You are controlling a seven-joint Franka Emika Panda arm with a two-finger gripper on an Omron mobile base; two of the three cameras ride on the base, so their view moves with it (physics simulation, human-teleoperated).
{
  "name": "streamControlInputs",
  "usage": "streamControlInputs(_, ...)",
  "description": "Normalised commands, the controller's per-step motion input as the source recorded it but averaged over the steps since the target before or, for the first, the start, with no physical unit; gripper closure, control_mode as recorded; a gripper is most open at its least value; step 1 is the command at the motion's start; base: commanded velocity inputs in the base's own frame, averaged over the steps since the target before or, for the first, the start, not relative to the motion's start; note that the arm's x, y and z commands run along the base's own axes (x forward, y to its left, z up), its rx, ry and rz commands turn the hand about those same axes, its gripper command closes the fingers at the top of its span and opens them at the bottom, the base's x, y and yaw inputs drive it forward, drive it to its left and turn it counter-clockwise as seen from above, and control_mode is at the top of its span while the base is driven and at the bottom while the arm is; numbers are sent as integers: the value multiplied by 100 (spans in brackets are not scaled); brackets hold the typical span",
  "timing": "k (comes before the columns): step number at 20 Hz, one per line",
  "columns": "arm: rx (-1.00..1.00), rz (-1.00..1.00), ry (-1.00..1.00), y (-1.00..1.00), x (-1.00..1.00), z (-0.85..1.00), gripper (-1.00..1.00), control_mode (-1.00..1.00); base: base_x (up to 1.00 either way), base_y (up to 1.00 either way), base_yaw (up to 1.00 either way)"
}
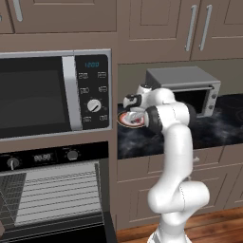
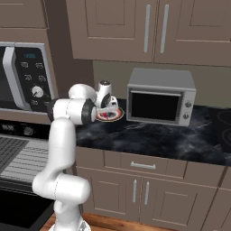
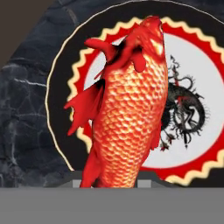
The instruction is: Take the fish from the oven and place it on the plate on the counter.
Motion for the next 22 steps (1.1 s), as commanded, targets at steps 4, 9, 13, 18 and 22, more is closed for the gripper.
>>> streamControlInputs(4,0,0,3,0,0,-29,100,-100,0,0,0)
streamControlInputs(9,0,0,0,0,3,-1,100,-100,0,0,0)
streamControlInputs(13,0,0,0,0,26,0,100,-100,0,0,0)
streamControlInputs(18,0,0,1,0,41,0,100,-100,0,0,0)
streamControlInputs(22,0,0,0,0,19,0,100,-100,0,0,0)
